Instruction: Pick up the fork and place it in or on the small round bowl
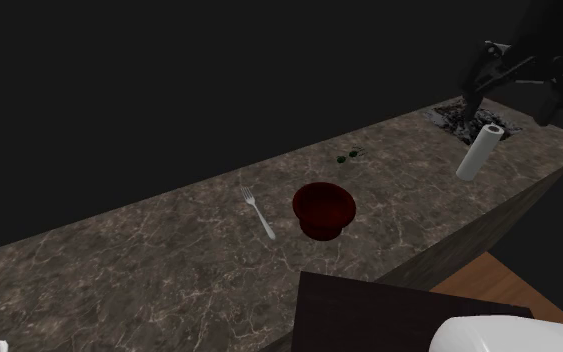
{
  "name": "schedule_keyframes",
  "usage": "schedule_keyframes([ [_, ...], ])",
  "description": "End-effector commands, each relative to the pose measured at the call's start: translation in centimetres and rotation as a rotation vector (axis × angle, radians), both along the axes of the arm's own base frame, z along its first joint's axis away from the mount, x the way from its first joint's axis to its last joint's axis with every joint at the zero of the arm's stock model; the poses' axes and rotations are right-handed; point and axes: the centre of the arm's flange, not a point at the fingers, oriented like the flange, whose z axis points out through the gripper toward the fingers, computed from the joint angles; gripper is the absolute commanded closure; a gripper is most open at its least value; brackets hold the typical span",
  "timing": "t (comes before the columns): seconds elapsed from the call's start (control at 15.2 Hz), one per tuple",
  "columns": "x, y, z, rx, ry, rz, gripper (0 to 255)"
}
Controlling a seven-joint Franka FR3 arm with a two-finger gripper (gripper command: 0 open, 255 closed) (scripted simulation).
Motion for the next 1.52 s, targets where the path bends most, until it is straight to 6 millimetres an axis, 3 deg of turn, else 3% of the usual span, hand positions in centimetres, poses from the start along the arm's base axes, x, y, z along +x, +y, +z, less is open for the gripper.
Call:
schedule_keyframes([
  [0.0,0.0,0.0,0.0,0.000,0.000,0.000,0],
  [1.45,10.6,18.2,-19.4,0.027,-0.020,0.202,0],
])
